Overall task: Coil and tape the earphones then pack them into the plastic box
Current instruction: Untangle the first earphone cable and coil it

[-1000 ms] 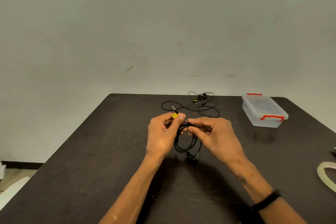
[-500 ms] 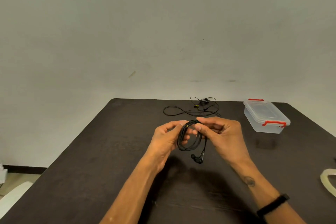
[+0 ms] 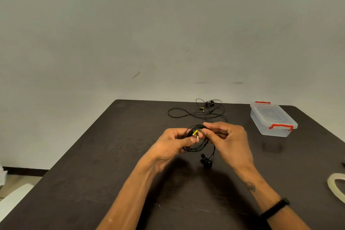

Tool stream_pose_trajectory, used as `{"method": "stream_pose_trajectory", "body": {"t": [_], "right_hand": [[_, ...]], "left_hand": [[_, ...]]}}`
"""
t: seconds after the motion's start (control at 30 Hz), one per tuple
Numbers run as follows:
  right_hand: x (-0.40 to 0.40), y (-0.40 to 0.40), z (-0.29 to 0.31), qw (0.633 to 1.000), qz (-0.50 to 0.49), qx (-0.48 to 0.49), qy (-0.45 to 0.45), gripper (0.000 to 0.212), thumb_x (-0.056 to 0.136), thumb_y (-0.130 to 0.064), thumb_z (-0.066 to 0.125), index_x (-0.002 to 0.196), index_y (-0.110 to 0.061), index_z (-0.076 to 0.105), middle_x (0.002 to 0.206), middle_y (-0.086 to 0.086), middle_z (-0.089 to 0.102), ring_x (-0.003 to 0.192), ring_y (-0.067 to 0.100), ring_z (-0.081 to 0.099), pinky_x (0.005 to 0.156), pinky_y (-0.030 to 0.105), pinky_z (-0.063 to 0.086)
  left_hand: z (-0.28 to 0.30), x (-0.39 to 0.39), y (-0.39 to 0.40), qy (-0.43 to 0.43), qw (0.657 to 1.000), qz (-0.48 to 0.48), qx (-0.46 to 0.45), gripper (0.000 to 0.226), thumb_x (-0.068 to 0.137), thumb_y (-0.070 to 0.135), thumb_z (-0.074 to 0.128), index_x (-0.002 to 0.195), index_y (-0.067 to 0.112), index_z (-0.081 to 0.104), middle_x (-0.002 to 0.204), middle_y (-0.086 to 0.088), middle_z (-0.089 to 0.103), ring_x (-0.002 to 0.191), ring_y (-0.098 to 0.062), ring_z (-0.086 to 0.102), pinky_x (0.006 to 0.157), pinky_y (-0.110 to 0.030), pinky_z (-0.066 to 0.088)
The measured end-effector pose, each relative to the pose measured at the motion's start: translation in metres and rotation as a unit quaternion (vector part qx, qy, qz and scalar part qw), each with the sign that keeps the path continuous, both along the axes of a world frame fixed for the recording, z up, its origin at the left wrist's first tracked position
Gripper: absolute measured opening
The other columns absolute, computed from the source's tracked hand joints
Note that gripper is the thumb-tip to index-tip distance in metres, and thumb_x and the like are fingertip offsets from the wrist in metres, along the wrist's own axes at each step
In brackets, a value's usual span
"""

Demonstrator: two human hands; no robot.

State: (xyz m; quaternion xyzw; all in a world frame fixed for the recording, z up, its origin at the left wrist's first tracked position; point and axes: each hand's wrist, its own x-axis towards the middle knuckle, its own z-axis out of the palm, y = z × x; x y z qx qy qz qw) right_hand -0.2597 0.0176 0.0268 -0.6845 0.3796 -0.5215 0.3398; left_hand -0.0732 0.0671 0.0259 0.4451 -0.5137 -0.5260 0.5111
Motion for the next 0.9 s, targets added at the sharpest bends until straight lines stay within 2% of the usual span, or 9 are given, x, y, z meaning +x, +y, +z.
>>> {"method": "stream_pose_trajectory", "body": {"t": [0.1, 0.17, 0.27, 0.4, 0.47, 0.57, 0.67, 0.73, 0.9], "right_hand": [[0.001, -0.001, -0.001, 1.000, 0.019, 0.016, 0.002, 0.025, 0.084, -0.009, 0.086, 0.106, -0.020, 0.082, 0.095, -0.006, 0.083, 0.089, 0.010, 0.079, 0.082, 0.030, 0.064], [0.001, -0.001, -0.001, 0.999, 0.040, 0.035, -0.002, 0.023, 0.084, -0.008, 0.085, 0.105, -0.019, 0.082, 0.091, -0.003, 0.083, 0.086, 0.013, 0.080, 0.077, 0.029, 0.063], [0.001, -0.001, 0.001, 0.996, 0.062, 0.064, -0.008, 0.020, 0.087, -0.005, 0.082, 0.107, -0.009, 0.080, 0.084, 0.006, 0.082, 0.080, 0.020, 0.081, 0.072, 0.028, 0.062], [-0.001, 0.002, 0.004, 0.994, 0.076, 0.078, -0.001, 0.020, 0.088, -0.006, 0.081, 0.108, -0.007, 0.079, 0.084, 0.009, 0.082, 0.081, 0.022, 0.081, 0.071, 0.027, 0.063], [-0.002, 0.004, 0.006, 0.993, 0.082, 0.085, -0.020, 0.021, 0.087, -0.007, 0.082, 0.109, -0.008, 0.079, 0.086, 0.009, 0.082, 0.081, 0.023, 0.081, 0.071, 0.027, 0.063], [0.000, 0.008, 0.010, 0.985, 0.095, 0.125, -0.076, 0.029, 0.088, -0.009, 0.081, 0.116, -0.010, 0.074, 0.093, 0.011, 0.082, 0.082, 0.022, 0.080, 0.073, 0.031, 0.064], [0.002, 0.012, 0.012, 0.955, 0.148, 0.215, -0.144, 0.041, 0.085, -0.009, 0.081, 0.123, -0.008, 0.065, 0.103, 0.021, 0.080, 0.079, 0.025, 0.076, 0.076, 0.037, 0.065], [0.003, 0.013, 0.011, 0.939, 0.168, 0.255, -0.158, 0.047, 0.079, -0.012, 0.083, 0.120, -0.007, 0.061, 0.103, 0.025, 0.078, 0.080, 0.029, 0.076, 0.076, 0.038, 0.064], [0.005, 0.012, 0.005, 0.960, 0.109, 0.219, -0.138, 0.020, 0.085, -0.003, 0.081, 0.100, -0.001, 0.069, 0.087, 0.019, 0.079, 0.082, 0.025, 0.077, 0.080, 0.035, 0.062]], "left_hand": [[0.000, -0.002, 0.000, -0.011, 1.000, 0.022, -0.013, 0.012, 0.096, 0.010, 0.072, 0.107, 0.011, 0.077, 0.097, -0.001, 0.077, 0.091, -0.012, 0.065, 0.088, -0.036, 0.048], [-0.001, -0.002, -0.003, -0.087, 0.989, 0.091, -0.076, 0.010, 0.094, 0.016, 0.077, 0.104, 0.017, 0.079, 0.092, 0.005, 0.078, 0.087, -0.006, 0.068, 0.085, -0.030, 0.053], [0.000, 0.000, -0.004, -0.165, 0.954, 0.210, -0.138, 0.026, 0.083, 0.027, 0.088, 0.106, 0.031, 0.075, 0.094, 0.009, 0.078, 0.090, -0.004, 0.072, 0.082, -0.021, 0.056], [0.004, -0.001, 0.000, -0.218, 0.927, 0.219, -0.211, 0.015, 0.088, 0.027, 0.084, 0.103, 0.026, 0.081, 0.093, 0.013, 0.079, 0.090, -0.001, 0.074, 0.083, -0.016, 0.056], [0.004, -0.003, 0.000, -0.190, 0.938, 0.222, -0.183, 0.011, 0.090, 0.026, 0.082, 0.100, 0.022, 0.082, 0.090, 0.010, 0.081, 0.087, -0.003, 0.076, 0.084, -0.020, 0.058], [0.003, -0.003, -0.002, -0.071, 0.964, 0.226, -0.118, 0.006, 0.089, 0.022, 0.082, 0.094, 0.018, 0.082, 0.086, -0.002, 0.082, 0.080, -0.015, 0.078, 0.085, -0.032, 0.062], [0.005, -0.004, -0.002, 0.032, 0.959, 0.264, -0.097, 0.006, 0.089, 0.017, 0.082, 0.094, 0.014, 0.081, 0.086, -0.008, 0.081, 0.077, -0.016, 0.076, 0.082, -0.032, 0.062], [0.005, -0.005, -0.002, 0.052, 0.949, 0.294, -0.099, 0.010, 0.088, 0.018, 0.084, 0.097, 0.013, 0.082, 0.087, -0.007, 0.082, 0.079, -0.018, 0.077, 0.083, -0.033, 0.062], [0.007, -0.011, -0.001, 0.093, 0.932, 0.333, -0.105, 0.011, 0.086, 0.017, 0.084, 0.097, 0.015, 0.082, 0.090, -0.002, 0.082, 0.090, -0.017, 0.079, 0.085, -0.024, 0.061]]}}
